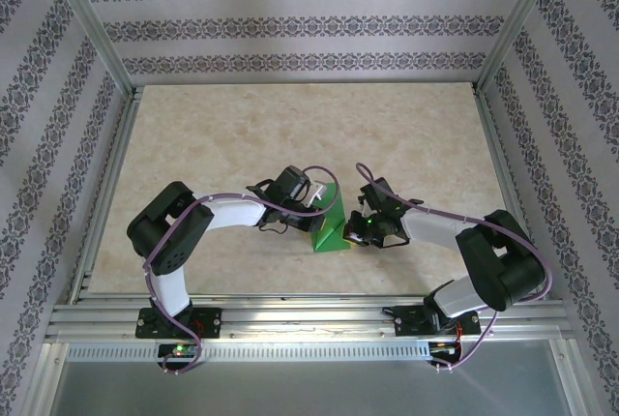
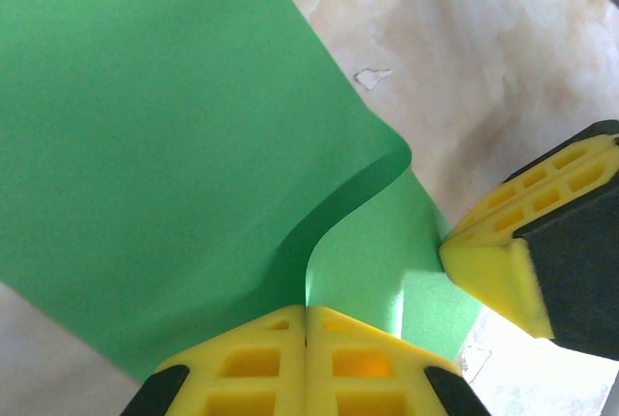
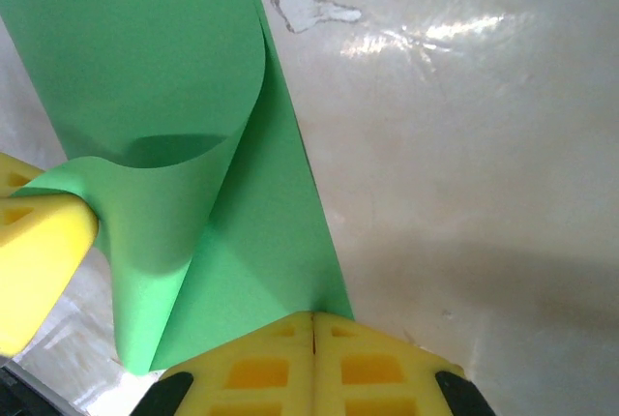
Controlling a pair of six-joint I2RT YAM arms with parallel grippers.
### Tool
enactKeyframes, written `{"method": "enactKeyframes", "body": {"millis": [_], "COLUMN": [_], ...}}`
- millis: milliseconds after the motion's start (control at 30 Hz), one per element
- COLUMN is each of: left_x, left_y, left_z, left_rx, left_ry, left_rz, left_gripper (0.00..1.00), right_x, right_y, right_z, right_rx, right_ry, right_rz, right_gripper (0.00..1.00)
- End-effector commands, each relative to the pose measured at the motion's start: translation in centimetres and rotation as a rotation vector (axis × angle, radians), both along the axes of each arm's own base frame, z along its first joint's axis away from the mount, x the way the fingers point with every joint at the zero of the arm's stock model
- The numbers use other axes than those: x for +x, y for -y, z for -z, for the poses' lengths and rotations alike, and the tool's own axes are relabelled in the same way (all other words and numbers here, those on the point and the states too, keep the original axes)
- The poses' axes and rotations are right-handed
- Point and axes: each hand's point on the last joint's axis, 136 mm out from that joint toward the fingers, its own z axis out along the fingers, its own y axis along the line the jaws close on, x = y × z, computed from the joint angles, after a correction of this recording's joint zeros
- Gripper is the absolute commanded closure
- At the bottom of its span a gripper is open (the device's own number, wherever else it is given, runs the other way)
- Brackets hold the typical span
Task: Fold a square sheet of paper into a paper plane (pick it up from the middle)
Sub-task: Fold the triangle a second time at the center of the table.
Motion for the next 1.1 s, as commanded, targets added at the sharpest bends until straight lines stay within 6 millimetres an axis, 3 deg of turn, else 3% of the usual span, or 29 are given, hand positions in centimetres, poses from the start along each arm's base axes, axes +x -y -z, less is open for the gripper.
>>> {"method": "enactKeyframes", "body": {"millis": [0, 467, 1067], "left_x": [0.5, 0.7, 0.8], "left_y": [-0.9, -2.0, -2.0], "left_z": [0.1, 0.4, 0.2], "left_rx": [0.034, 0.085, 0.086], "left_ry": [0.024, 0.026, 0.022], "left_rz": [-0.007, -0.049, -0.058], "left_gripper": [1.0, 1.0, 1.0], "right_x": [-1.2, -1.3, -1.2], "right_y": [1.4, 1.5, 1.2], "right_z": [1.7, 1.8, 1.9], "right_rx": [-0.098, -0.097, -0.09], "right_ry": [-0.051, -0.059, -0.067], "right_rz": [0.0, 0.008, 0.0], "right_gripper": [0.98, 0.97, 0.97]}}
